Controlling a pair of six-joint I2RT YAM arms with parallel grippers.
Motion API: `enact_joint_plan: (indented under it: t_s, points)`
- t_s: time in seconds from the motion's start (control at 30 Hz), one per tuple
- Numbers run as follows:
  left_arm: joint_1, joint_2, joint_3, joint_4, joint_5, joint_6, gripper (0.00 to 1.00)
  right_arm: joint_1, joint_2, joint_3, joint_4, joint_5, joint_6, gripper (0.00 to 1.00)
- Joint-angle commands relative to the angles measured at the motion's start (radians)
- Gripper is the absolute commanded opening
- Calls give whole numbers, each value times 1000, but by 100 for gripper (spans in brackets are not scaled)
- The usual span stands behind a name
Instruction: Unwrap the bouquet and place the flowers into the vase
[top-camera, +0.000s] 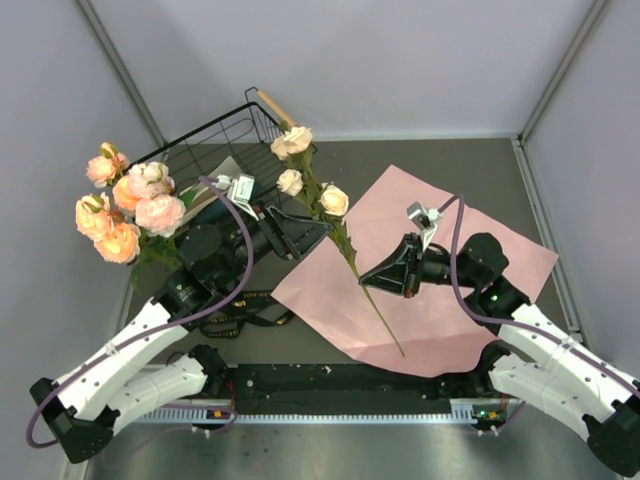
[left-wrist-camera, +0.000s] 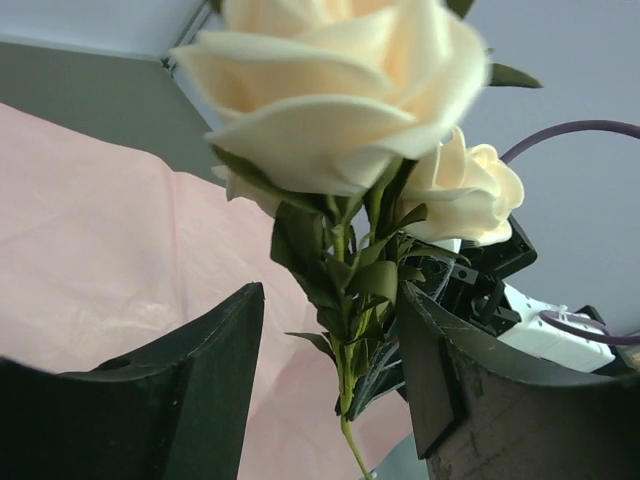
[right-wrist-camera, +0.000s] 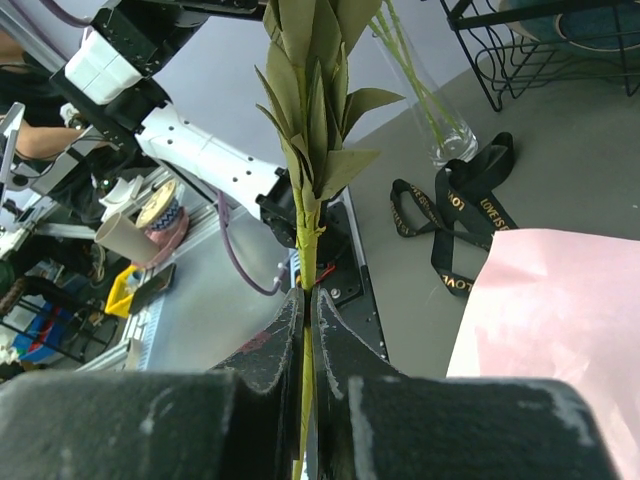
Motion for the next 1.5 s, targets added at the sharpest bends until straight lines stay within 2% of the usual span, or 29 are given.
enact_joint_plan:
  t_s: [0.0, 0.1, 0.3, 0.4, 0.53, 0.6, 0.63, 0.67, 0.7, 0.73, 0.77, 0.83, 0.87, 0.97, 1.0, 1.1, 1.27, 1.47]
  points:
    - [23, 0, 18, 127, 63, -33, 58, 11, -7, 27, 59, -31, 1, 0]
    - [37, 1, 12, 151, 91, -46, 54, 11, -5, 25, 57, -36, -4, 0]
    - [51, 17, 17, 171, 137, -61, 57, 16, 4, 24, 70, -46, 1, 0]
    - [54, 23, 15, 182, 149, -66, 53, 20, 7, 27, 68, -49, -1, 0]
    - [62, 26, 18, 187, 165, -66, 37, 27, 13, 25, 68, -49, -2, 0]
    - [66, 21, 23, 174, 159, -55, 19, 27, 16, 30, 57, -48, -4, 0]
    - [69, 15, 27, 153, 154, -37, 17, 25, 16, 33, 48, -42, -7, 0]
    - [69, 9, 40, 135, 153, -24, 8, 25, 16, 37, 31, -33, -13, 4]
    - [71, 5, 47, 113, 137, -11, 5, 25, 13, 50, -19, -7, -39, 12]
    - [73, -6, 58, 60, 130, 29, 2, 27, 12, 57, -45, 13, -51, 23]
    - [73, -14, 82, 32, 117, 51, 0, 25, 7, 65, -82, 36, -67, 40]
    - [74, -40, 104, -25, 81, 118, 0, 27, -11, 86, -182, 136, -105, 52]
    - [74, -48, 131, -74, 71, 144, 0, 27, -19, 94, -215, 176, -114, 65]
    - [74, -84, 205, -225, 13, 259, 0, 27, -57, 102, -323, 344, -148, 82]
    - [74, -95, 225, -259, -7, 290, 0, 25, -63, 102, -352, 424, -159, 85]
    - [74, -149, 290, -376, -96, 413, 0, 14, -74, 102, -412, 498, -165, 87]
    - [74, -245, 405, -531, -316, 614, 0, 7, -39, 90, -421, 477, -151, 86]
    - [74, -296, 563, -668, -465, 779, 0, 5, -10, 93, -418, 471, -144, 86]
